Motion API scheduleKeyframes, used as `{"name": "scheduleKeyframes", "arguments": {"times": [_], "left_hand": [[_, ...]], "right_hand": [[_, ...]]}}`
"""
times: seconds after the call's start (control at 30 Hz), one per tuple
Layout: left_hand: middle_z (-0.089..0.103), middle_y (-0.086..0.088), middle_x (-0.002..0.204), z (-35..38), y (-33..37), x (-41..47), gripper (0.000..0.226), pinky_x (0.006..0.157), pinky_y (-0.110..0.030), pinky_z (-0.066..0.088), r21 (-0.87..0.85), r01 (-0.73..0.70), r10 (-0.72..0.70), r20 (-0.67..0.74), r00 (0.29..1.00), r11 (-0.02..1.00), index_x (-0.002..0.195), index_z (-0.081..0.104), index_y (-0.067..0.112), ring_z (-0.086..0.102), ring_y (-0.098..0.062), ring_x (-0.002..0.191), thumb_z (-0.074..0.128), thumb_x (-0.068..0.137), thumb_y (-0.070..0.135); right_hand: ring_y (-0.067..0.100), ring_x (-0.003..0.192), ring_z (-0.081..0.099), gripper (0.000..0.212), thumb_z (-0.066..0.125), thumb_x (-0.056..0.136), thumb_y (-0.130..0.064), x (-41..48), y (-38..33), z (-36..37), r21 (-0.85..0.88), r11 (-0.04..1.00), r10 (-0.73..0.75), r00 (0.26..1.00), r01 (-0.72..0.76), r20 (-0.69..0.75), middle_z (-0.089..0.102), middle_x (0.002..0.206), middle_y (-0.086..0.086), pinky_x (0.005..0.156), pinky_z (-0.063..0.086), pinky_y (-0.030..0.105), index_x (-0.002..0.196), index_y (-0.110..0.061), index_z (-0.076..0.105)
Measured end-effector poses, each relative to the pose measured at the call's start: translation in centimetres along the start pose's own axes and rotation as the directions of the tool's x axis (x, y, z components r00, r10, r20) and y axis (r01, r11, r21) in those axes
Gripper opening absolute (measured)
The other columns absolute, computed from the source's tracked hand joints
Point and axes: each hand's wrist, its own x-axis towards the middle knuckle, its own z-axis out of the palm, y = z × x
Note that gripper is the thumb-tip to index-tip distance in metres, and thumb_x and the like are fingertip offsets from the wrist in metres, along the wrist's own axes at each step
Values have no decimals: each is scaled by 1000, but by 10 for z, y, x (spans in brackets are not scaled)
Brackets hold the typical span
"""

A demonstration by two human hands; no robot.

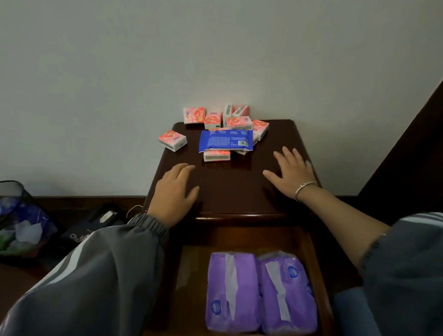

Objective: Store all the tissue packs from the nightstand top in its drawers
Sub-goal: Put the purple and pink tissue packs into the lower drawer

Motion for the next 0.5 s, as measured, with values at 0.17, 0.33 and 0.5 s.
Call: {"name": "scheduleKeyframes", "arguments": {"times": [0.17,0.33,0.5], "left_hand": [[42,-4,144,19,-21,54,55,104,-44,36,70,-62,67,-79,995,996,138,43,17,41,-24,131,58,88,31],[34,-12,148,31,-56,125,57,103,-49,34,8,172,-168,-182,969,985,138,43,13,35,-34,133,60,87,30],[16,-14,156,53,-83,168,79,108,-55,25,41,425,-426,16,904,904,147,26,21,18,-36,142,55,84,57]], "right_hand": [[19,146,5,77,14,81,-74,13,6,39,-78,996,37,999,-36,10,9,159,-6,115,9,50,148,-36,12],[17,146,8,79,13,76,-77,16,7,44,-76,995,58,997,-63,-60,13,158,-8,115,11,48,146,-40,15],[14,145,9,80,10,73,-77,14,9,45,-68,995,66,994,-72,-90,13,157,-10,115,11,47,145,-42,15]]}}
